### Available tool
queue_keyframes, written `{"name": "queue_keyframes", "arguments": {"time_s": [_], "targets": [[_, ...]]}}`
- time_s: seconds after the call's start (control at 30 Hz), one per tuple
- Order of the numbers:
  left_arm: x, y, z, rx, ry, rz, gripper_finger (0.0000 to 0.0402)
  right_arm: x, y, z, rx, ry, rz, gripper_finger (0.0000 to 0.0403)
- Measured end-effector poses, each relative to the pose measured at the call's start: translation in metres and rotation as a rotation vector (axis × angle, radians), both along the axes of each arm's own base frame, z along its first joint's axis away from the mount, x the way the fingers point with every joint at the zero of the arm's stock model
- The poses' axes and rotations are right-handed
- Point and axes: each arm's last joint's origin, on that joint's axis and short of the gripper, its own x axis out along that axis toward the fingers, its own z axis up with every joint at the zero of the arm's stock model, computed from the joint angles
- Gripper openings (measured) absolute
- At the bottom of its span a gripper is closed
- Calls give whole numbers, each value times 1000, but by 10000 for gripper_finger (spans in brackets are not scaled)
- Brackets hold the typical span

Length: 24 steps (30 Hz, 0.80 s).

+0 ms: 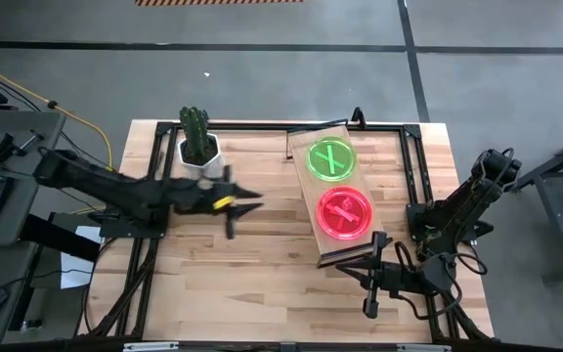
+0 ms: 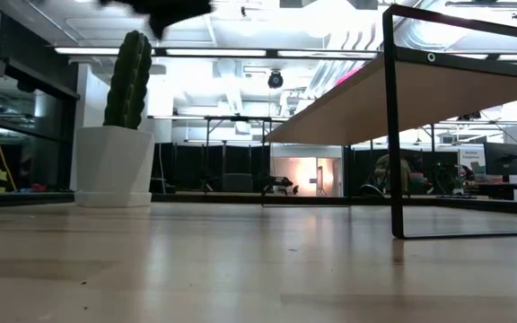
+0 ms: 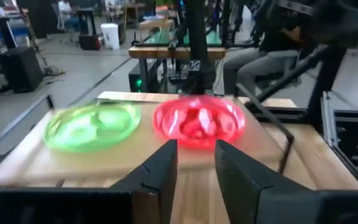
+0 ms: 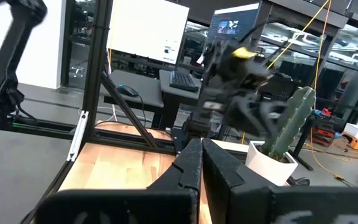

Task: Place and stack plates onto a shelf
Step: Return to Home Position

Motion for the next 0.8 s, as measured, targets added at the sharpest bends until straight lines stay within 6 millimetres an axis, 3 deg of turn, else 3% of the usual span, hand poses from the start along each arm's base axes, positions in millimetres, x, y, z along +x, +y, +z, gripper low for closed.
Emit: {"name": "queue_keyframes", "arguments": {"time_s": [0.17, 0.23, 0.37, 0.6, 0.8], "targets": [[-61, 10, -45, -63, -68, 53, 41, 4, -4, 0, 16, -4, -13, 0], [-77, 16, -61, -84, -95, 78, 12, 5, -5, 0, 24, -4, -20, 0], [-102, 21, -81, -108, -194, 59, 6, 8, -8, 0, 29, -7, -32, 0], [-122, 20, -113, -79, -155, 3, 1, 8, -9, 1, 23, -5, -62, 0], [-124, 19, -119, -79, -90, -40, 0, -1, -4, 0, 32, 10, -146, 0]]}}
